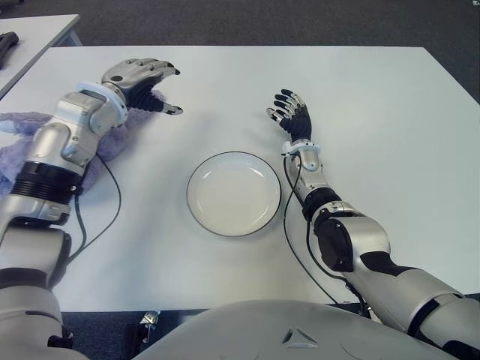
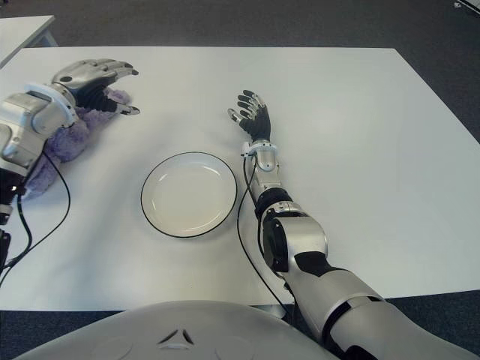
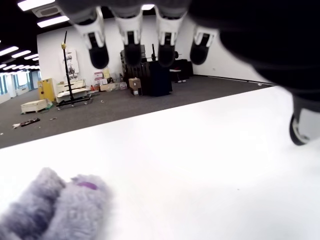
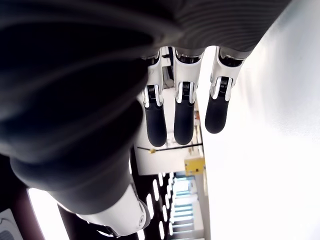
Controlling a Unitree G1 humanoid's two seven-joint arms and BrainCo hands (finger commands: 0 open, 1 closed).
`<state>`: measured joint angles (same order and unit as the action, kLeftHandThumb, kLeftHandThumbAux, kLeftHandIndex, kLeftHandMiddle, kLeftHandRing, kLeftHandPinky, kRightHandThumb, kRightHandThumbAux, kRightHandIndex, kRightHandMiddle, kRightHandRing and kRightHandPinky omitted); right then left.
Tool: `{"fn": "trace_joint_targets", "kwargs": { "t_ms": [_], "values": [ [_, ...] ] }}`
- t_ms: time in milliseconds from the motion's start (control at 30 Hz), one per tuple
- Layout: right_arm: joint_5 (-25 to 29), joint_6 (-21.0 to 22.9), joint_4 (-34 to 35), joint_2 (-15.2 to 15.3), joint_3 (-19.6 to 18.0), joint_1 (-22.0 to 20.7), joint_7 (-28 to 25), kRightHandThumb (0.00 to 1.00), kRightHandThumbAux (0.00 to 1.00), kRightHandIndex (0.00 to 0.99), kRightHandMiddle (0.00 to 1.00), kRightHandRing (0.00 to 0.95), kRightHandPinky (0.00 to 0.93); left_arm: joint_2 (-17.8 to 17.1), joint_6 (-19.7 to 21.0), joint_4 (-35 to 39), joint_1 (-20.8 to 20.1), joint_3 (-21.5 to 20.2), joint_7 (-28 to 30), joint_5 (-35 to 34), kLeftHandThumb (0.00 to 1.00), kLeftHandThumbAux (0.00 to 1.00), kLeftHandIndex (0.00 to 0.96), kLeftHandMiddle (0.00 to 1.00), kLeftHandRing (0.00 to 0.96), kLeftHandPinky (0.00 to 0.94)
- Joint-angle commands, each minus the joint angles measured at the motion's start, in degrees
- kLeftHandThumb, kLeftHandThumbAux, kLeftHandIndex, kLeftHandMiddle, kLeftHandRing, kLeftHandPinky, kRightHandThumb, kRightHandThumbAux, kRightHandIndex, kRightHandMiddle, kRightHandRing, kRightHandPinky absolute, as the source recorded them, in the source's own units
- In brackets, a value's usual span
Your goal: Put the doll into the plate.
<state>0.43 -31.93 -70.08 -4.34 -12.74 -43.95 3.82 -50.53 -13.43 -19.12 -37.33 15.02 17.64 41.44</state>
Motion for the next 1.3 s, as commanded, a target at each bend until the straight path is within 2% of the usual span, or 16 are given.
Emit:
{"fn": "trace_joint_targets", "kwargs": {
  "t_ms": [33,233,333,400,533,700,900,1067,1300],
  "values": [
    [1.0,7.1,-7.8,-5.9,-1.6,11.7,0.3,0.304,0.941,0.196,0.259,0.233,0.221,-4.8,0.1,3.2,1.1,-4.0,3.9,-2.6,0.13,0.347,0.0,0.0,0.025,0.076],
    [1.0,7.2,-7.9,-5.8,-1.6,11.7,0.2,0.302,0.938,0.189,0.258,0.233,0.22,-8.2,1.2,8.3,4.5,-8.3,5.6,-5.2,0.122,0.348,0.0,0.0,0.021,0.074],
    [0.9,7.0,-7.9,-5.8,-1.6,11.7,0.2,0.298,0.937,0.185,0.257,0.233,0.221,-10.7,1.7,11.9,8.3,-12.0,6.4,-7.1,0.117,0.35,0.0,0.0,0.013,0.052],
    [0.9,7.0,-7.9,-5.8,-1.6,11.7,0.1,0.296,0.938,0.186,0.257,0.234,0.226,-11.2,2.0,13.0,9.4,-13.0,6.6,-7.5,0.116,0.35,0.0,0.0,0.009,0.047],
    [1.1,7.0,-7.9,-5.8,-1.8,11.6,0.0,0.298,0.941,0.197,0.259,0.24,0.236,-12.6,3.6,17.2,15.6,-18.5,5.1,-7.7,0.11,0.344,0.0,0.0,0.0,0.038],
    [1.1,7.1,-7.9,-5.8,-1.9,11.5,-0.2,0.32,0.942,0.203,0.261,0.247,0.239,-12.6,5.2,22.8,24.3,-26.4,3.3,-6.8,0.112,0.315,0.0,0.0,0.0,0.055],
    [1.1,7.1,-7.9,-5.8,-2.3,11.5,-0.5,0.323,0.943,0.205,0.262,0.244,0.239,-11.0,7.3,28.8,33.0,-36.0,4.6,-6.6,0.115,0.29,0.0,0.0,0.0,0.032],
    [0.9,7.3,-7.9,-5.7,-2.5,11.5,-0.5,0.328,0.941,0.206,0.264,0.247,0.251,-10.1,8.8,31.0,37.1,-40.1,4.9,-6.4,0.115,0.284,0.0,0.0,0.0,0.024],
    [0.5,7.3,-7.9,-5.5,-2.5,11.4,-0.6,0.34,0.93,0.205,0.262,0.246,0.251,-8.3,12.0,33.5,41.1,-43.1,4.6,-5.4,0.125,0.291,0.0,0.009,0.004,0.023]
  ]
}}
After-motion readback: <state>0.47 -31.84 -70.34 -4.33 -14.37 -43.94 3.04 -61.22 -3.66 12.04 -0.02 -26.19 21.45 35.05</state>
